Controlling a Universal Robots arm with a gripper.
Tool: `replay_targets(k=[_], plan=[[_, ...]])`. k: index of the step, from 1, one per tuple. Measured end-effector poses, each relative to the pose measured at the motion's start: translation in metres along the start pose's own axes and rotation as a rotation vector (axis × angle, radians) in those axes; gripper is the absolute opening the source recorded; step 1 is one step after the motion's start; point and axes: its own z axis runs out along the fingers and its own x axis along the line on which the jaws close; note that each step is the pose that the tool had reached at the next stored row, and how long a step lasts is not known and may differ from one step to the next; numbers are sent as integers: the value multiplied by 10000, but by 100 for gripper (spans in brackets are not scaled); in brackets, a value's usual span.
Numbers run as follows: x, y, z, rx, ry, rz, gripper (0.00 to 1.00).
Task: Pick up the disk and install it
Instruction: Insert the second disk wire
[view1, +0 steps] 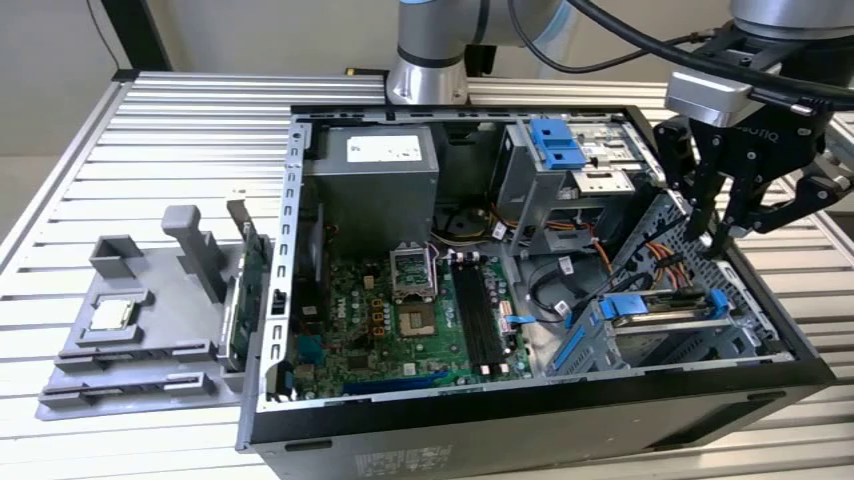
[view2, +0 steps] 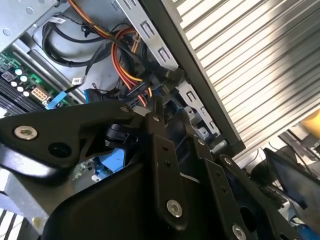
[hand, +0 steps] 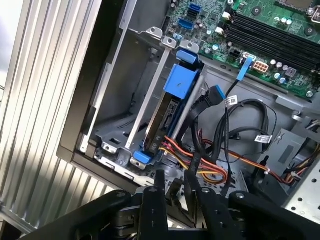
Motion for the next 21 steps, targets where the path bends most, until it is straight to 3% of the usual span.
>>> replay_targets(k=[6, 11, 14, 21], plan=[[12, -41, 23, 83, -30, -336, 100], [5, -40, 52, 251, -91, -1015, 100], [-1, -43, 60, 316, -115, -1277, 100], [-26, -74, 57, 317, -113, -1283, 100]])
